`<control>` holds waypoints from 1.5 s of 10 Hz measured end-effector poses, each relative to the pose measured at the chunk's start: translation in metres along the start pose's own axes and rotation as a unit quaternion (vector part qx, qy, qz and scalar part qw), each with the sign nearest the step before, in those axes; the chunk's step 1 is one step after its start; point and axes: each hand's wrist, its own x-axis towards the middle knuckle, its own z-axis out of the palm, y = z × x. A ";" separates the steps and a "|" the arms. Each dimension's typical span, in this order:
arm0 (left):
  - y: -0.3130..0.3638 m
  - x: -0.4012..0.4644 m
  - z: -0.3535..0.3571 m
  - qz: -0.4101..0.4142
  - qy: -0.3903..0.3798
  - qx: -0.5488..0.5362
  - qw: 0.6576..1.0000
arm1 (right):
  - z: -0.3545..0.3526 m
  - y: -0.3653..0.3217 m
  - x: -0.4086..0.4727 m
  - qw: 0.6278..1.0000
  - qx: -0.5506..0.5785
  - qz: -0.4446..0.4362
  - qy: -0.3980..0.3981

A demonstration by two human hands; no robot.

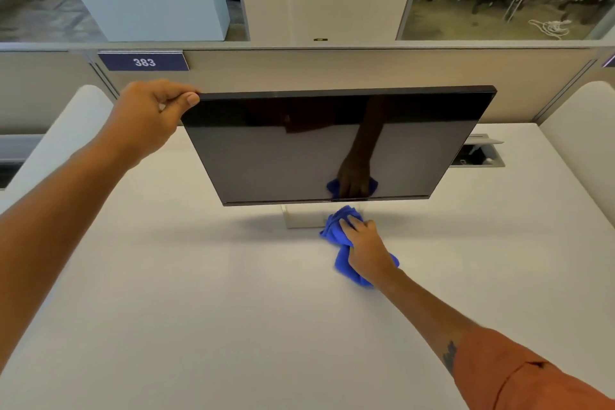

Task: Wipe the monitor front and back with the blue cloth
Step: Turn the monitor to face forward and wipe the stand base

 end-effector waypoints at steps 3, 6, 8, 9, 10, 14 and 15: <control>0.000 -0.002 -0.002 -0.003 -0.010 -0.002 1.000 | 0.016 -0.122 0.043 0.993 -0.022 -0.109 -0.041; -0.002 0.000 -0.003 -0.004 -0.013 -0.013 1.000 | 0.004 -0.131 0.065 0.990 -0.069 -0.103 -0.072; 0.000 -0.002 -0.002 -0.005 -0.012 -0.018 1.000 | 0.009 -0.075 0.029 0.980 -0.112 -0.155 -0.053; 0.002 -0.002 -0.003 -0.010 -0.009 -0.024 1.000 | 0.008 -0.040 0.012 0.980 -0.125 -0.149 -0.042; 0.006 -0.004 -0.002 -0.012 -0.010 -0.031 0.999 | 0.000 -0.002 -0.004 0.987 -0.112 -0.108 -0.033; 0.014 -0.020 0.020 -0.038 0.049 -0.031 0.998 | -0.033 0.061 -0.061 0.897 0.427 0.112 0.002; 0.028 -0.051 0.040 -0.025 0.148 0.043 0.988 | -0.035 0.059 -0.081 0.766 0.621 0.165 -0.031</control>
